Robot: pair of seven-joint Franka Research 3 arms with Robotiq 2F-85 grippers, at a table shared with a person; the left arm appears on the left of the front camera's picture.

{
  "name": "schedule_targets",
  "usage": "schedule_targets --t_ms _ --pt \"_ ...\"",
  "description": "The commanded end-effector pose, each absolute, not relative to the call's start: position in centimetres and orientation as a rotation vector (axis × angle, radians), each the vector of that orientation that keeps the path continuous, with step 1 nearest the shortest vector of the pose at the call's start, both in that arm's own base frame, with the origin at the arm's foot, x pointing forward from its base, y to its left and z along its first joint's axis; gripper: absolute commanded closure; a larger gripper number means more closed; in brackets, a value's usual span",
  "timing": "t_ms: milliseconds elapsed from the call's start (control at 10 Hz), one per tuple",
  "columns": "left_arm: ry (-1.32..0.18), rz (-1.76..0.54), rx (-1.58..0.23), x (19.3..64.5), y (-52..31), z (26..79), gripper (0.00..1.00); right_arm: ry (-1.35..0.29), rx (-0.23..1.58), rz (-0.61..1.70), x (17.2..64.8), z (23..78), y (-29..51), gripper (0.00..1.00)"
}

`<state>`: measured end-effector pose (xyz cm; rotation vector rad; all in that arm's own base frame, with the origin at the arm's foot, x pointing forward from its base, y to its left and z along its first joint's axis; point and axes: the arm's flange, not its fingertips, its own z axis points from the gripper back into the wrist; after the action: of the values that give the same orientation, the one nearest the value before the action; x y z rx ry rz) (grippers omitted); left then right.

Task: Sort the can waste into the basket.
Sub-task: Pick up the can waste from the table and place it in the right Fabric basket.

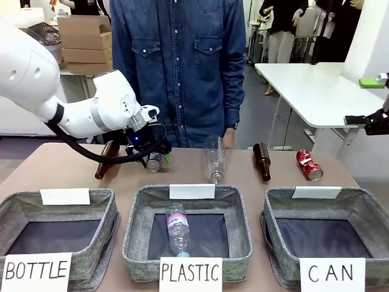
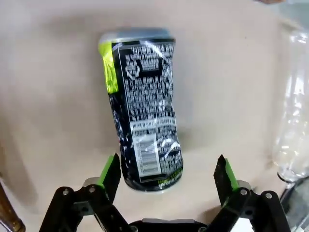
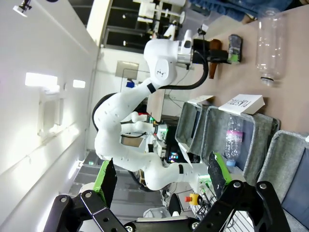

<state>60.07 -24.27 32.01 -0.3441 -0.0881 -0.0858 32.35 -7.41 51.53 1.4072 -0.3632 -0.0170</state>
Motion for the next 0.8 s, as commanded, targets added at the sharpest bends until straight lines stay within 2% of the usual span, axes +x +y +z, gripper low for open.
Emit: schedule_targets --t_ms 0,100,200,400,500,600,700 --pt "-0.171 -0.055 -0.275 60.7 -24.4 32.5 0.43 -0.384 1.413 0.008 32.5 51.5 -7.5 0.00" --pt "-0.178 -0.055 -0.250 60.7 -24.3 32.3 0.59 -0.384 1.413 0.008 32.5 51.5 -7.5 0.00" --pt "-0.214 -0.058 -0.224 60.7 -24.3 32.2 1.00 -0.384 1.413 0.008 32.5 51.5 -7.5 0.00" --pt "-0.233 -0.067 -0.198 60.5 -24.2 31.7 1.00 -0.384 1.413 0.008 32.5 51.5 -7.5 0.00" --pt "-0.243 -0.065 -0.189 60.4 -24.0 31.7 0.87 -0.384 1.413 0.008 32.5 51.5 -7.5 0.00" --pt "-0.237 -0.061 -0.194 60.3 -23.7 31.8 0.96 -0.384 1.413 0.008 32.5 51.5 -7.5 0.00" --pt "-0.234 -0.056 -0.195 60.2 -23.3 32.0 1.00 -0.384 1.413 0.008 32.5 51.5 -7.5 0.00"
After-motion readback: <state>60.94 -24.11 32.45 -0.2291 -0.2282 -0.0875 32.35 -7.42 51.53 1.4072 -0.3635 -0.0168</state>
